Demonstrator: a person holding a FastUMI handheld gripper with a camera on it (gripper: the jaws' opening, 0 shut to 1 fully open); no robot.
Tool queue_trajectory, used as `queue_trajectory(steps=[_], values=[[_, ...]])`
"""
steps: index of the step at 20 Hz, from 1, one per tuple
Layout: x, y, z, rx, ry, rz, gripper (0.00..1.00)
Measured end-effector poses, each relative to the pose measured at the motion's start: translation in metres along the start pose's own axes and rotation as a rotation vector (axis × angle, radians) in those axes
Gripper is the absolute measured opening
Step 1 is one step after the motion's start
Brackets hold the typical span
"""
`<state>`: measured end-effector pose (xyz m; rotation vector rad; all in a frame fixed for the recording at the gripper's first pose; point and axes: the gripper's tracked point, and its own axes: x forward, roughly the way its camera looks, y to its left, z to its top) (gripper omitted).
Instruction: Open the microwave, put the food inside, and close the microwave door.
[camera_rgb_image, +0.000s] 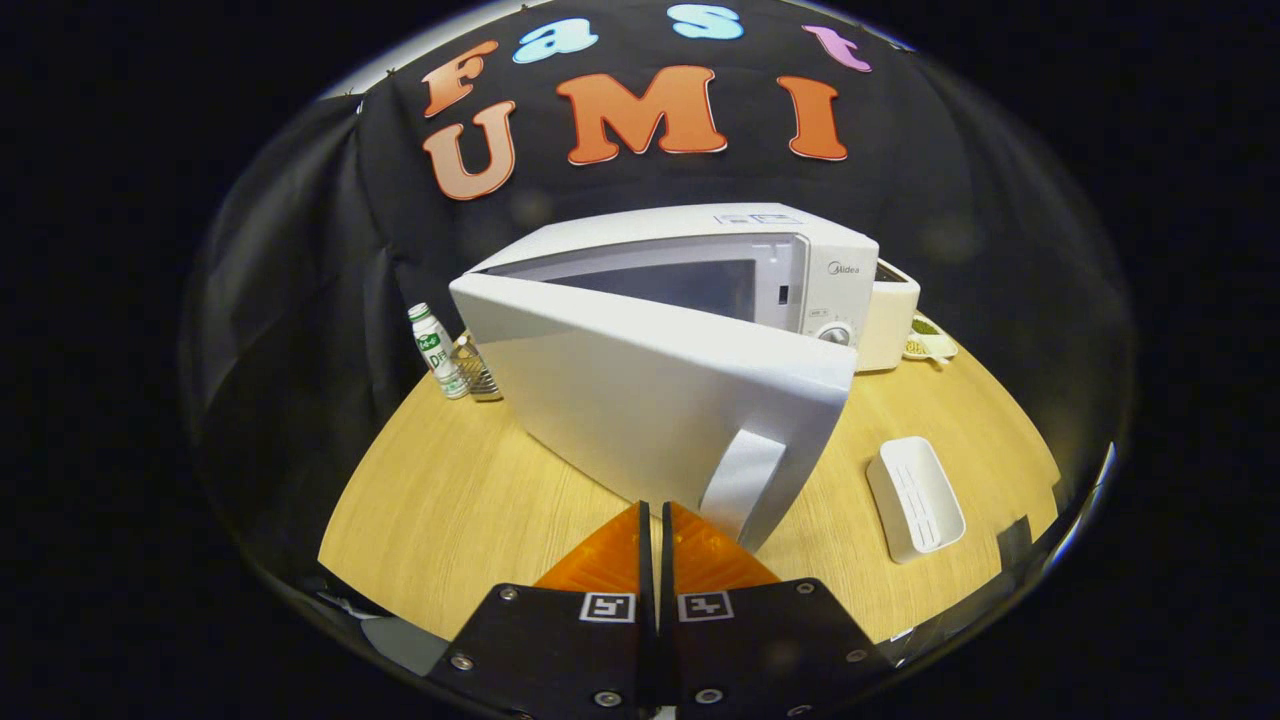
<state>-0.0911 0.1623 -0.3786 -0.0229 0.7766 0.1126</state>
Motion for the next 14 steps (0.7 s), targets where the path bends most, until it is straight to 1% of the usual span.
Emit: queue_trajectory(steps=[6, 9, 14], values=[[0.034, -0.031, 0.053, -0.052, -0.111, -0.024, 0.01], [0.051, -0.043, 0.065, -0.069, -0.127, -0.032, 0.01], [0.084, -0.053, 0.091, -0.047, -0.156, -0.053, 0.01]])
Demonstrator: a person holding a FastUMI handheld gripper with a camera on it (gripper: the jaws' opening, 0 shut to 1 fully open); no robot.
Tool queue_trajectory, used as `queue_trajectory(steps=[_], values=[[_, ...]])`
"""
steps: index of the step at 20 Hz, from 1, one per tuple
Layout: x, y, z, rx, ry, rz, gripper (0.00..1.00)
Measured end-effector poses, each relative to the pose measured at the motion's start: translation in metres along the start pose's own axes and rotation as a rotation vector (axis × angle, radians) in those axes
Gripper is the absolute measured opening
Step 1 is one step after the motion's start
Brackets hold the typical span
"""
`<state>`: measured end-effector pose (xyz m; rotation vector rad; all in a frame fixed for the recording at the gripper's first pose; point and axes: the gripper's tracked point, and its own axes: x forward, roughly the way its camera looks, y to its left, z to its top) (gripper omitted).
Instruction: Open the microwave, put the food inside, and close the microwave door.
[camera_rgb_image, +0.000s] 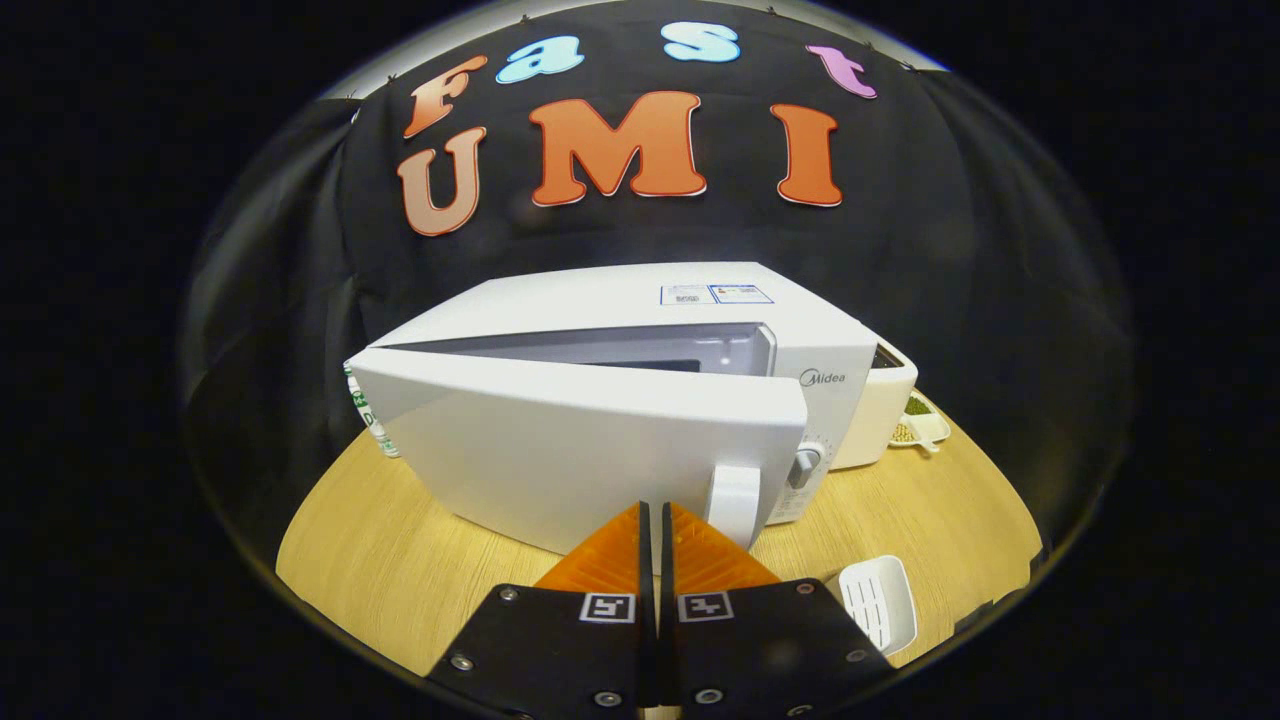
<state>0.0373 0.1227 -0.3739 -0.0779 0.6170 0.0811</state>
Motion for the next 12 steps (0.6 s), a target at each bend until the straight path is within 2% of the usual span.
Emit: queue_trajectory(steps=[6, 8, 12], values=[[0.031, -0.013, 0.029, -0.010, -0.050, -0.031, 0.01], [0.039, -0.008, 0.036, -0.003, -0.059, -0.011, 0.01], [0.044, -0.010, 0.019, -0.113, -0.027, -0.003, 0.01]])
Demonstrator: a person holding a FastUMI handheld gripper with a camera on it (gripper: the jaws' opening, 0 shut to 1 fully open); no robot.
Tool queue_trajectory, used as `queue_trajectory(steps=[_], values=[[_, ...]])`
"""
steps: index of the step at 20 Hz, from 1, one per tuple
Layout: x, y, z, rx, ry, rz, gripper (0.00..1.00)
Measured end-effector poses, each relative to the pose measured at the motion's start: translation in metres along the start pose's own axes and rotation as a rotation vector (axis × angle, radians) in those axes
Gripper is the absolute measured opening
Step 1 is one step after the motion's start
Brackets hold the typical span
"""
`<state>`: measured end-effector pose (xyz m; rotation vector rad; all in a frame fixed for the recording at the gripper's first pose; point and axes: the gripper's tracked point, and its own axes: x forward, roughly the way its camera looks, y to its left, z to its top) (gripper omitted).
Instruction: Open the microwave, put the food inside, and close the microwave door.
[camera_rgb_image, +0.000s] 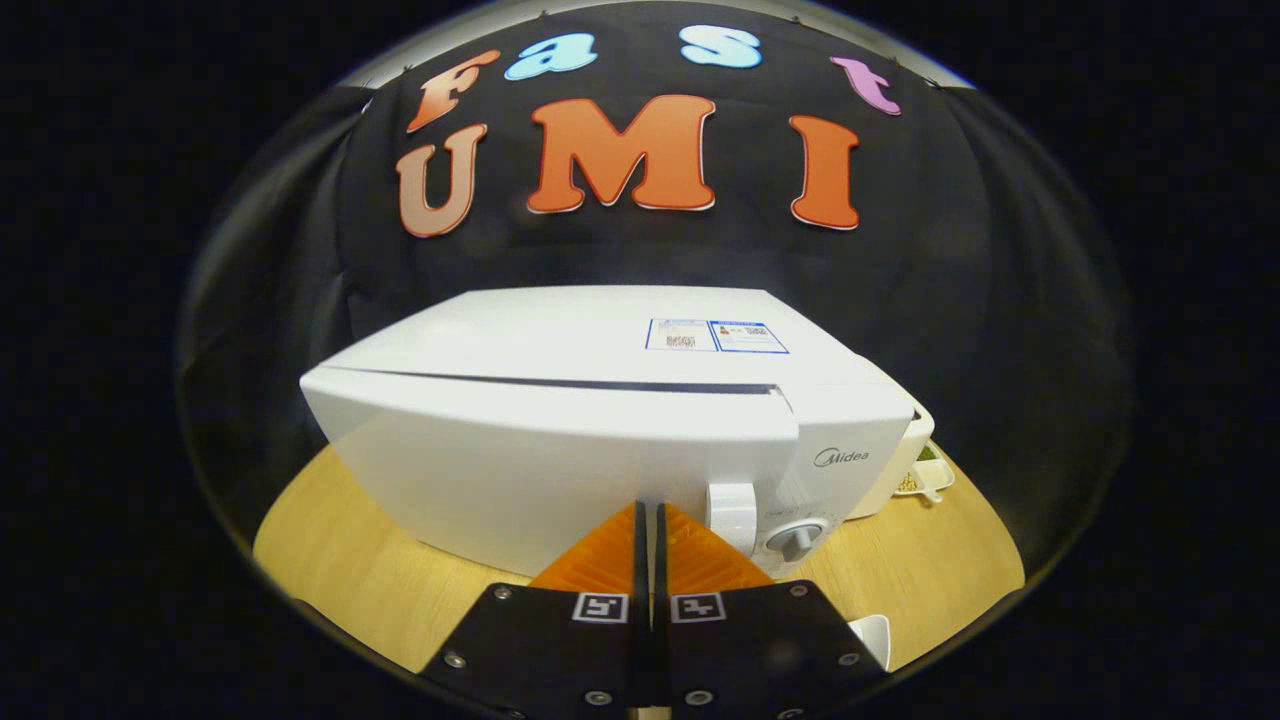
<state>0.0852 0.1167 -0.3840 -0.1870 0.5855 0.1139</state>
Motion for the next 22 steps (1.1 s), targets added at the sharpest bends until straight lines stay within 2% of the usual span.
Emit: queue_trajectory(steps=[6, 10, 13, 19, 21, 22], values=[[0.006, -0.005, 0.004, 0.047, 0.004, -0.011, 0.01], [0.001, -0.007, 0.016, -0.003, -0.039, -0.041, 0.01], [-0.021, 0.000, 0.049, -0.008, -0.121, -0.030, 0.01], [-0.102, 0.018, 0.144, -0.032, -0.298, 0.089, 0.04], [-0.129, 0.015, 0.182, -0.016, -0.349, 0.113, 0.10], [-0.144, 0.012, 0.199, -0.004, -0.372, 0.121, 0.17]])
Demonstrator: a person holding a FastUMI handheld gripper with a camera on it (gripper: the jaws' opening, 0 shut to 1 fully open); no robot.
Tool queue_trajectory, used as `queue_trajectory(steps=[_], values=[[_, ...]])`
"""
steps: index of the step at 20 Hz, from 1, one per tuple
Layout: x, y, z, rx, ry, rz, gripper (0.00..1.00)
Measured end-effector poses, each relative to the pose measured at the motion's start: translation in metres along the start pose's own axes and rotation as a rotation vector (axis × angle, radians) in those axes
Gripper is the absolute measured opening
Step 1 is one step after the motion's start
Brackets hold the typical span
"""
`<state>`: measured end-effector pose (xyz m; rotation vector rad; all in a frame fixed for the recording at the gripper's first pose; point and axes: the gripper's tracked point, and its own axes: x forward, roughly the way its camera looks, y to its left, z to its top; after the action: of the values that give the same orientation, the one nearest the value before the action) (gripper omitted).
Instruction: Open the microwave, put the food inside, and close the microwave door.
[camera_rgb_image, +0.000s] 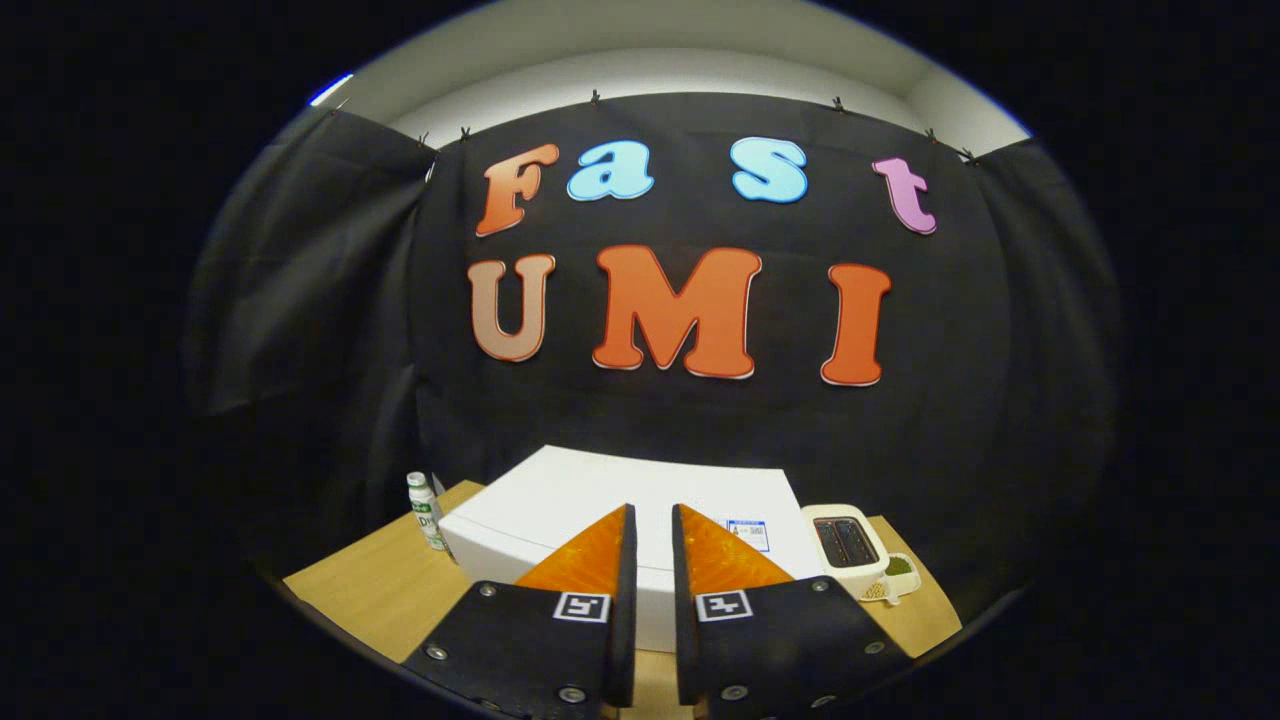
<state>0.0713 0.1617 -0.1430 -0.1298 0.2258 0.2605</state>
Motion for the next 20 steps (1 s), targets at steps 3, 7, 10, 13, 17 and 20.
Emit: queue_trajectory(steps=[3, 7, 10, 13, 17, 20], values=[[-0.019, -0.008, 0.054, 0.010, -0.056, 0.014, 0.40], [-0.042, -0.017, 0.109, -0.079, -0.101, 0.009, 0.69], [-0.061, -0.009, 0.149, -0.120, -0.157, 0.030, 0.85], [-0.079, -0.003, 0.181, -0.140, -0.205, 0.042, 0.93], [-0.088, 0.004, 0.211, -0.152, -0.254, 0.049, 0.98], [-0.097, 0.005, 0.225, -0.152, -0.274, 0.047, 0.98]])
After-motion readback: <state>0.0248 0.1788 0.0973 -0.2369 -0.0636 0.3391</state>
